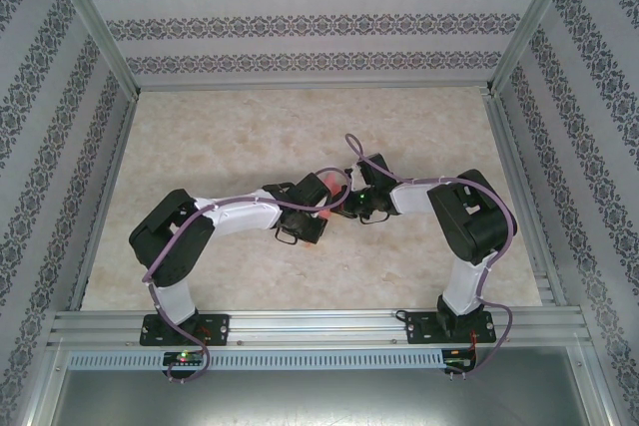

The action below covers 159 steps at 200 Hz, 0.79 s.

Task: Fold a paper plane with a square sheet of paper (pick it up from the middle)

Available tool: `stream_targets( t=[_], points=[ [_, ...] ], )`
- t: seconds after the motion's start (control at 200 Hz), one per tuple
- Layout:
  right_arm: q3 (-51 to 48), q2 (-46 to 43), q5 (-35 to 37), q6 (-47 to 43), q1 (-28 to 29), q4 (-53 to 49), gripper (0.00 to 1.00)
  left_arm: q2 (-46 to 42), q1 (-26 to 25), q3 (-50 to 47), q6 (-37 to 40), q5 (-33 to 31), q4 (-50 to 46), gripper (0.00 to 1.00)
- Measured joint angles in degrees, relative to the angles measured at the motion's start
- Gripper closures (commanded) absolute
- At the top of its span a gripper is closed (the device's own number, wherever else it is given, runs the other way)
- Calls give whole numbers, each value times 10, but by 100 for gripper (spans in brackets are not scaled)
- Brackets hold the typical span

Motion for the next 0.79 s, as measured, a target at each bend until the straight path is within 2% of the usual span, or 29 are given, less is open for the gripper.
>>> stream_targets(
  t=[0.794],
  points=[
    [3,4,-14,-6,-2,-6,100,-32,3,-43,20,12,22,92]
  ],
)
